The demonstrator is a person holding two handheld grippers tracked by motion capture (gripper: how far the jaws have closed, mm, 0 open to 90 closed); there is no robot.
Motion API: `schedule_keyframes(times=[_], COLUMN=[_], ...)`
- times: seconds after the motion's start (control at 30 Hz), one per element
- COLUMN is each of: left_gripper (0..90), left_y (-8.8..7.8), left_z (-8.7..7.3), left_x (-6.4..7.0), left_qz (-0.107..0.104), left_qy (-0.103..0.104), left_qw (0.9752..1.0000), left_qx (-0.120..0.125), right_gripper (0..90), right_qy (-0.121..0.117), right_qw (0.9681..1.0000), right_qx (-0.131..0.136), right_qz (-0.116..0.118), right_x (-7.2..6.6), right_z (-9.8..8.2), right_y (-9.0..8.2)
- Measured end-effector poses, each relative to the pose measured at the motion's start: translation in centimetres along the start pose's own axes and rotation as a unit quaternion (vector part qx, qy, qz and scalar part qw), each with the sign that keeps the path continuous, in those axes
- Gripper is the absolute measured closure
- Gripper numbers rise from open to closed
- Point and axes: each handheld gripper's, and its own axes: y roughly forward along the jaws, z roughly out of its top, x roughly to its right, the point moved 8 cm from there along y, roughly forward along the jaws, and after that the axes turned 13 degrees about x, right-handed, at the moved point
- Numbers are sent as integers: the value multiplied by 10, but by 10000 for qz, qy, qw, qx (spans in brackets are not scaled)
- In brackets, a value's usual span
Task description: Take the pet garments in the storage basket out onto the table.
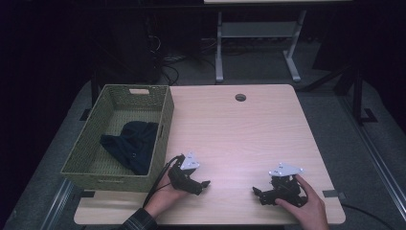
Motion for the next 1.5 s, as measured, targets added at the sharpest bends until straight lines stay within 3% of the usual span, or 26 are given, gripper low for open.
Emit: schedule_keyframes(times=[0.67, 1.03, 1.27, 1.5], left_gripper=[134, 135, 135, 136], left_y=[-1, -3, -6, -8], left_z=[3, 13, 17, 20], left_x=[-1, -5, -5, -5], left_qz=[-11, 5, -98, -127], left_qy=[-111, -82, -231, -224], left_qw=[9997, 9999, 9997, 9997], left_qx=[-195, -100, -19, -6], right_gripper=[0, 0, 0, 0], right_qy=[3, 1, 5, 21], right_qw=[10000, 10000, 10000, 10000], right_qx=[0, -1, -1, -11], right_qz=[-4, -8, -7, 0], right_x=[0, 0, 0, 0], right_z=[0, 0, 0, 0], right_y=[0, 0, 0, 0])
